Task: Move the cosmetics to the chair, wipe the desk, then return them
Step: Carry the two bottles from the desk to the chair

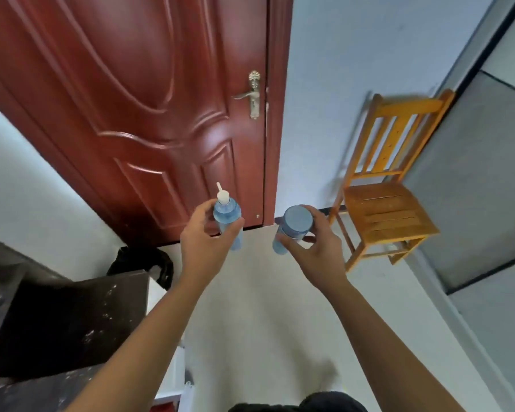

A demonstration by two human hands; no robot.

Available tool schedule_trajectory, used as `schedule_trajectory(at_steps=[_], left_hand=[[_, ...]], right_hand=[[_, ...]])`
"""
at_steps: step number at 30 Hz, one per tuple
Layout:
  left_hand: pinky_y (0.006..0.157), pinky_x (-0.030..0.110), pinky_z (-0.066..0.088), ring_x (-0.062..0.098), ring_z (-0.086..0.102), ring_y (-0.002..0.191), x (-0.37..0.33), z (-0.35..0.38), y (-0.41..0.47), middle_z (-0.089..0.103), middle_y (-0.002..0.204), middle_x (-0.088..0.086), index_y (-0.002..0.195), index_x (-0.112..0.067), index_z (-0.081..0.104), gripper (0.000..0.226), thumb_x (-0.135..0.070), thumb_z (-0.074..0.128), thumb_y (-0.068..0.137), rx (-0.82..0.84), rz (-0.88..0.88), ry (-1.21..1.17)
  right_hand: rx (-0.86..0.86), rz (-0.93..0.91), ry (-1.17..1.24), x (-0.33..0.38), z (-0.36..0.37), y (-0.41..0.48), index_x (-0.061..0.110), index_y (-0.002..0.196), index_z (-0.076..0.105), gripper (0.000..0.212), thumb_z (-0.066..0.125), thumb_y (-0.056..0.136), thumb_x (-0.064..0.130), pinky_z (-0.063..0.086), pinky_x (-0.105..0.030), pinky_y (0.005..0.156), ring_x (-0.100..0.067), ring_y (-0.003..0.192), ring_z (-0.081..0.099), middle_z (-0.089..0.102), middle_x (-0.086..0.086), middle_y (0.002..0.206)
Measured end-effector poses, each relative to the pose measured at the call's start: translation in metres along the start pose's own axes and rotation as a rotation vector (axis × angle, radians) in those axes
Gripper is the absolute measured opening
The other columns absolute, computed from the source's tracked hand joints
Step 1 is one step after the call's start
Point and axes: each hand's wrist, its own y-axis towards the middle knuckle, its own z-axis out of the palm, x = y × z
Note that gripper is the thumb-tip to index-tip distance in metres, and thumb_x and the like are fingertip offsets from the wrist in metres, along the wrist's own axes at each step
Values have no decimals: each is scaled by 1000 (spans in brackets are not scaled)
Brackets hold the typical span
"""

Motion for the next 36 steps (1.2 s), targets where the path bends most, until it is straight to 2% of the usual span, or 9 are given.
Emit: schedule_trajectory(at_steps=[4, 10, 15, 18, 22, 24, 28, 33, 36], left_hand=[[78, 19, 53, 4, 67, 92, -38, 131, 14, 69, 107, -13, 107, -43, 59, 43, -19, 81, 79, 50, 15, -84], [85, 34, 59, 15, 68, 101, -80, 297, 29, 70, 113, -3, 109, -40, 58, 45, -17, 82, 78, 146, -40, -157], [76, 34, 61, 20, 67, 99, -90, 396, 59, 68, 107, -7, 109, -38, 58, 45, -16, 82, 77, 223, -39, -133], [80, 33, 60, 8, 63, 101, -86, 449, 84, 64, 107, -18, 118, -27, 59, 47, -19, 82, 78, 256, -48, -111], [86, 42, 59, 14, 62, 103, -74, 524, 133, 64, 110, -14, 117, -32, 55, 48, -25, 82, 79, 275, -102, -88], [89, 38, 58, 13, 62, 103, -73, 564, 160, 63, 112, -13, 117, -34, 53, 48, -27, 81, 79, 292, -122, -79], [89, 30, 56, 10, 60, 100, -77, 636, 209, 60, 114, -14, 118, -35, 51, 50, -29, 81, 78, 300, -159, -29], [88, 27, 54, 15, 59, 109, -72, 712, 251, 61, 124, -9, 128, -27, 52, 56, -30, 80, 79, 354, -198, 30], [89, 27, 54, 14, 59, 107, -52, 754, 268, 60, 121, -11, 130, -21, 53, 56, -28, 79, 81, 344, -239, 82]], right_hand=[[-121, 11, -51, -54, -110, 40, 41, 134, 43, 70, 75, 75, 61, 53, -14, 82, -1, 104, 59, 54, 34, 114], [-230, 79, -183, -132, -251, 106, 38, 135, 44, 69, 82, 78, 49, 43, -1, 66, 7, 99, 52, 57, 26, 111], [-248, 154, -204, -193, -318, 164, 33, 135, 46, 70, 80, 76, 53, 42, -1, 68, 2, 100, 55, 57, 24, 114], [-231, 195, -256, -232, -344, 203, 33, 136, 45, 73, 74, 75, 60, 39, 1, 66, 0, 100, 55, 62, 16, 119], [-219, 275, -283, -284, -375, 269, 43, 135, 37, 79, 66, 67, 73, 51, -18, 80, -3, 105, 55, 60, 18, 122], [-205, 298, -288, -305, -391, 305, 46, 132, 35, 78, 63, 66, 75, 49, -13, 75, -4, 102, 56, 56, 22, 116], [-181, 332, -315, -339, -424, 376, 45, 128, 36, 71, 68, 69, 67, 38, -1, 68, -4, 101, 56, 55, 20, 117], [-117, 351, -294, -384, -456, 447, 26, 135, 45, 66, 79, 81, 44, 52, -19, 83, -10, 106, 58, 61, 5, 127], [-78, 378, -237, -428, -462, 481, 20, 135, 48, 64, 80, 83, 37, 49, -9, 83, -11, 108, 58, 61, 2, 127]])
